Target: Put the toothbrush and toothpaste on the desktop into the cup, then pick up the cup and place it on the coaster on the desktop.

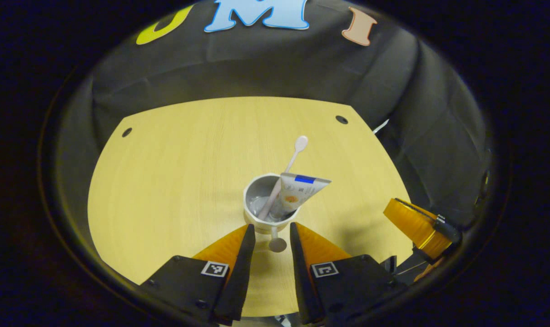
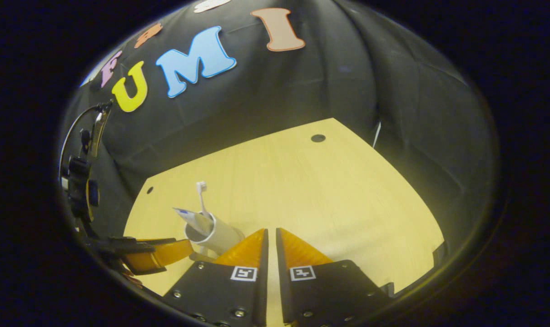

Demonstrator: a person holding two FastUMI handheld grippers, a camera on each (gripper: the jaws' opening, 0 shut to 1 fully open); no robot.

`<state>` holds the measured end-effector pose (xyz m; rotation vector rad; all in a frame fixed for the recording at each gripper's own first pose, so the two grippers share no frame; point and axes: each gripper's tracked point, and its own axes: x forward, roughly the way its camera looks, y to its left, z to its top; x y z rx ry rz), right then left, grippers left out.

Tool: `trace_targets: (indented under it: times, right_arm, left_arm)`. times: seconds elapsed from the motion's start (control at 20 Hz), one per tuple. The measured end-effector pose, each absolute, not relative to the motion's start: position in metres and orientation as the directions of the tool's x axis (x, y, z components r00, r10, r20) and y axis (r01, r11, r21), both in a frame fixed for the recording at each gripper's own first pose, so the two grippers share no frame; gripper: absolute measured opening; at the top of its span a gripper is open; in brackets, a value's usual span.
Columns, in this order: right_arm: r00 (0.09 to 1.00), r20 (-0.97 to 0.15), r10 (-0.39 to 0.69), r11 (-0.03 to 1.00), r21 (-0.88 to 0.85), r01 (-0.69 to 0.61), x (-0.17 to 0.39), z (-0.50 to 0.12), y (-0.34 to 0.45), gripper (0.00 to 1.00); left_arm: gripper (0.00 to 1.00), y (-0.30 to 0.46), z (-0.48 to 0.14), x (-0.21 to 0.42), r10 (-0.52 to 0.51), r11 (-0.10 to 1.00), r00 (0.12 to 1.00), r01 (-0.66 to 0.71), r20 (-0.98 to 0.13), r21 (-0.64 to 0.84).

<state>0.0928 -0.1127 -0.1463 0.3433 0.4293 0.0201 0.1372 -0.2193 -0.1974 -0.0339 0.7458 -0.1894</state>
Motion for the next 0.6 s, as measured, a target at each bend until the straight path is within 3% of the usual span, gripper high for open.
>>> trace_targets:
  times: [0.1, 0.25, 0.3, 0.45, 0.5, 0.55, 0.6]
  right_arm:
    - [0.930, -0.354, 0.100, 0.951, 0.309, 0.016, 0.093, -0.121, -0.098, 0.12]
    - [0.957, -0.266, 0.112, 0.963, 0.268, -0.038, 0.092, -0.081, -0.075, 0.12]
    - [0.965, -0.235, 0.120, 0.965, 0.257, -0.057, 0.091, -0.066, -0.068, 0.12]
    - [0.982, -0.142, 0.127, 0.971, 0.220, -0.094, 0.090, -0.024, -0.048, 0.12]
    - [0.986, -0.108, 0.126, 0.974, 0.201, -0.103, 0.089, -0.008, -0.044, 0.12]
    - [0.989, -0.075, 0.126, 0.977, 0.183, -0.111, 0.087, 0.007, -0.039, 0.12]
    - [0.991, -0.041, 0.128, 0.978, 0.172, -0.119, 0.084, 0.023, -0.034, 0.12]
  left_arm:
    - [0.45, -0.210, -0.172, 0.132, -0.200, 0.980, 0.764, 0.172, -0.614, -0.105]
    - [0.60, -0.192, -0.117, 0.122, -0.224, 0.974, 0.846, 0.211, -0.485, -0.083]
    - [0.44, -0.183, -0.097, 0.119, -0.219, 0.975, 0.870, 0.212, -0.442, -0.067]
    - [0.45, -0.164, -0.039, 0.102, -0.217, 0.976, 0.931, 0.212, -0.293, -0.049]
    - [0.52, -0.155, -0.025, 0.097, -0.212, 0.977, 0.947, 0.208, -0.243, -0.041]
    - [0.45, -0.145, -0.007, 0.090, -0.201, 0.980, 0.960, 0.199, -0.194, -0.026]
    - [0.46, -0.133, 0.009, 0.082, -0.187, 0.982, 0.972, 0.188, -0.145, -0.007]
